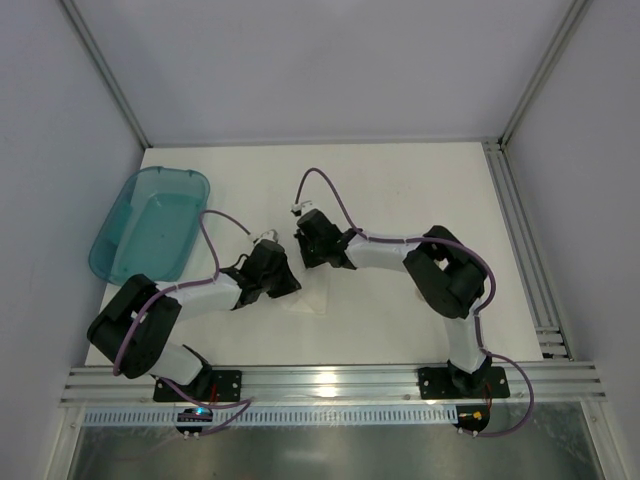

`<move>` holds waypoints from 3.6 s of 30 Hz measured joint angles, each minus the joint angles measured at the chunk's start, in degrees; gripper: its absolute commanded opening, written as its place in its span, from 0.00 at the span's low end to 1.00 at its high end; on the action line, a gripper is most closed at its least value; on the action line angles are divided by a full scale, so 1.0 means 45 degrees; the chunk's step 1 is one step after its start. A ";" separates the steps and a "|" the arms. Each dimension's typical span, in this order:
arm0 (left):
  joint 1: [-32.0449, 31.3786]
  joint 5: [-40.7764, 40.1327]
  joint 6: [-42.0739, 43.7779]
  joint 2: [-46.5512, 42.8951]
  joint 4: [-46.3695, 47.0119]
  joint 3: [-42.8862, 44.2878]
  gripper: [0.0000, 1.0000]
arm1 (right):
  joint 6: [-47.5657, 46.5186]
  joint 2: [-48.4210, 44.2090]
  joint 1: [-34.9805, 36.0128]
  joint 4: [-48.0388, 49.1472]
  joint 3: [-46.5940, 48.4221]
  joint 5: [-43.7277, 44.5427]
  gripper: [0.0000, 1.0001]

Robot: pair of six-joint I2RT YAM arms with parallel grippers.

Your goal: Place the utensils on the paper napkin and roll it up

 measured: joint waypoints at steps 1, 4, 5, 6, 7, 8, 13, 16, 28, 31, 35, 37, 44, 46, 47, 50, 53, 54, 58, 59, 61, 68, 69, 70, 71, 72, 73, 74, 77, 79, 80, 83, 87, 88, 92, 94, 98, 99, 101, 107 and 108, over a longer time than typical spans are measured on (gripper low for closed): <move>0.0000 -0.0005 -0.0034 0.0000 0.0000 0.0000 0.00 | -0.0029 -0.0015 -0.0005 -0.0015 -0.0019 0.0058 0.04; 0.0000 -0.0034 -0.0141 0.0000 -0.0010 -0.0005 0.00 | -0.0126 -0.0034 -0.0005 -0.0029 -0.0034 0.0165 0.04; 0.0000 -0.0034 -0.0160 0.0000 -0.0015 -0.0005 0.00 | -0.0170 -0.0039 -0.0005 -0.0034 -0.0034 0.0219 0.04; 0.0000 -0.0039 -0.0165 0.0000 -0.0015 -0.0005 0.00 | -0.0214 -0.0044 -0.0005 -0.0034 -0.0044 0.0287 0.04; 0.0000 -0.0044 -0.0170 0.0000 -0.0015 -0.0005 0.00 | -0.0253 -0.0053 -0.0005 -0.0044 -0.0053 0.0330 0.04; 0.0000 -0.0044 -0.0180 0.0000 -0.0015 -0.0015 0.00 | -0.0291 -0.0083 -0.0005 -0.0053 -0.0083 0.0389 0.04; 0.0000 -0.0058 -0.0262 0.0000 -0.0005 -0.0024 0.00 | -0.0393 -0.0243 -0.0005 -0.0131 -0.0282 0.0583 0.04; 0.0000 -0.0068 -0.0291 0.0005 -0.0005 -0.0024 0.00 | -0.0447 -0.0267 -0.0005 -0.0175 -0.0291 0.0680 0.04; 0.0000 -0.0151 -0.0680 0.0034 -0.0049 -0.0024 0.00 | -0.0937 -0.0374 -0.0049 -0.0447 -0.0287 0.0816 0.04; 0.0000 -0.0185 -0.0894 0.0029 -0.0097 -0.0024 0.00 | -0.1005 -0.0525 -0.0092 -0.0685 -0.0253 0.0743 0.04; -0.0005 -0.0238 -0.1146 0.0019 -0.0117 -0.0039 0.00 | -0.0952 -0.1035 -0.0146 -0.0976 -0.0257 0.0398 0.04; -0.0005 -0.0262 -0.1258 -0.0005 -0.0092 -0.0083 0.00 | -0.0816 -0.1467 -0.0175 -0.0967 -0.0301 0.0107 0.04; 0.0000 -0.0306 -0.1540 -0.0005 -0.0097 -0.0102 0.00 | 0.0194 -0.3002 -0.0126 -0.0374 -0.1341 -0.0612 0.04; 0.0000 -0.0316 -0.1579 -0.0005 -0.0097 -0.0102 0.00 | 0.0505 -0.3099 -0.0044 -0.0253 -0.1676 -0.0636 0.04; 0.0000 -0.0321 -0.1603 -0.0005 -0.0102 -0.0107 0.00 | 0.0704 -0.3094 0.0024 -0.0209 -0.1846 -0.0636 0.04; 0.0000 -0.0335 -0.1700 -0.0015 -0.0102 -0.0126 0.00 | 0.1117 -0.3060 0.0257 -0.0204 -0.2210 -0.0670 0.04; 0.0000 -0.0364 -0.1826 -0.0034 -0.0087 -0.0155 0.00 | 0.1457 -0.2934 0.0525 -0.0121 -0.2341 -0.0651 0.04; 0.0000 -0.0369 -0.1836 -0.0034 -0.0087 -0.0155 0.00 | 0.1549 -0.2846 0.0607 -0.0044 -0.2351 -0.0631 0.04; -0.0005 -0.0374 -0.1851 -0.0039 -0.0092 -0.0160 0.00 | 0.1826 -0.2463 0.0831 0.0180 -0.2356 -0.0602 0.04; -0.0005 -0.0374 -0.1865 -0.0044 -0.0092 -0.0165 0.00 | 0.1894 -0.2322 0.0884 0.0189 -0.2356 -0.0559 0.04; -0.0005 -0.0374 -0.1870 -0.0049 -0.0092 -0.0165 0.00 | 0.2055 -0.2069 0.0996 0.0199 -0.2375 -0.0418 0.04; -0.0005 -0.0481 -0.2030 -0.0189 -0.0131 -0.0282 0.00 | 0.2380 -0.1783 0.1098 0.0685 -0.2686 -0.0141 0.04; -0.0005 -0.0500 -0.2108 -0.0228 -0.0131 -0.0321 0.00 | 0.2370 -0.1783 0.1107 0.0748 -0.2710 -0.0121 0.04; -0.0005 -0.0520 -0.2191 -0.0282 -0.0107 -0.0384 0.00 | 0.2312 -0.1783 0.1122 0.0782 -0.2715 -0.0107 0.04; -0.0005 -0.0520 -0.2239 -0.0355 -0.0092 -0.0457 0.01 | 0.2166 -0.1778 0.1141 0.0835 -0.2715 -0.0117 0.04; -0.0005 -0.0515 -0.2297 -0.0423 -0.0087 -0.0525 0.00 | 0.1987 -0.1768 0.1166 0.0894 -0.2720 -0.0146 0.04; -0.0005 -0.0515 -0.2399 -0.0515 -0.0087 -0.0607 0.00 | 0.1783 -0.1753 0.1190 0.0947 -0.2725 -0.0175 0.04; -0.0005 -0.0515 -0.2497 -0.0597 -0.0087 -0.0685 0.02 | 0.1515 -0.1744 0.1214 0.1005 -0.2725 -0.0228 0.04; -0.0005 -0.0520 -0.2623 -0.0777 -0.0189 -0.0806 0.13 | 0.0806 -0.1719 0.1229 0.1137 -0.2720 -0.0471 0.04; -0.0005 -0.0529 -0.2608 -0.0928 -0.0437 -0.0801 0.21 | 0.0442 -0.1695 0.1224 0.1229 -0.2720 -0.0602 0.04; -0.0005 -0.0568 -0.2560 -0.1059 -0.0651 -0.0767 0.36 | 0.0316 -0.1695 0.1224 0.1248 -0.2720 -0.0636 0.04; -0.0034 -0.0884 -0.2234 -0.1554 -0.1860 -0.0403 0.51 | 0.0063 -0.1666 0.1224 0.1375 -0.2720 -0.0695 0.04; -0.0034 -0.1739 -0.1647 -0.2045 -0.3871 0.0131 0.60 | 0.0044 -0.1666 0.1185 0.1676 -0.2856 -0.0738 0.04; -0.0029 -0.1987 -0.1486 -0.2210 -0.4269 0.0146 0.60 | 0.0049 -0.1666 0.1175 0.1739 -0.2875 -0.0748 0.04; -0.0029 -0.2453 -0.1214 -0.2686 -0.5066 0.0000 0.64 | 0.0126 -0.1666 0.1161 0.2040 -0.3007 -0.0782 0.04; -0.0029 -0.2472 -0.1146 -0.2832 -0.4915 -0.0253 0.64 | 0.0165 -0.1666 0.1161 0.2195 -0.3075 -0.0787 0.04; -0.0029 -0.2312 -0.1141 -0.3172 -0.3789 -0.0835 0.65 | 0.0238 -0.1661 0.1141 0.2317 -0.3133 -0.0792 0.04; -0.0024 -0.2259 -0.1151 -0.3191 -0.3546 -0.0908 0.65 | 0.0262 -0.1661 0.1141 0.2336 -0.3138 -0.0811 0.04; -0.0024 -0.2142 -0.1151 -0.3143 -0.3094 -0.1010 0.63 | 0.0301 -0.1666 0.1137 0.2346 -0.3147 -0.0816 0.04; -0.0024 -0.1545 -0.1209 -0.3055 -0.1943 -0.1350 0.60 | 0.0408 -0.1666 0.1137 0.2467 -0.3206 -0.0826 0.04; -0.0024 -0.1418 -0.1224 -0.3094 -0.1792 -0.1433 0.60 | 0.0427 -0.1666 0.1137 0.2482 -0.3215 -0.0821 0.04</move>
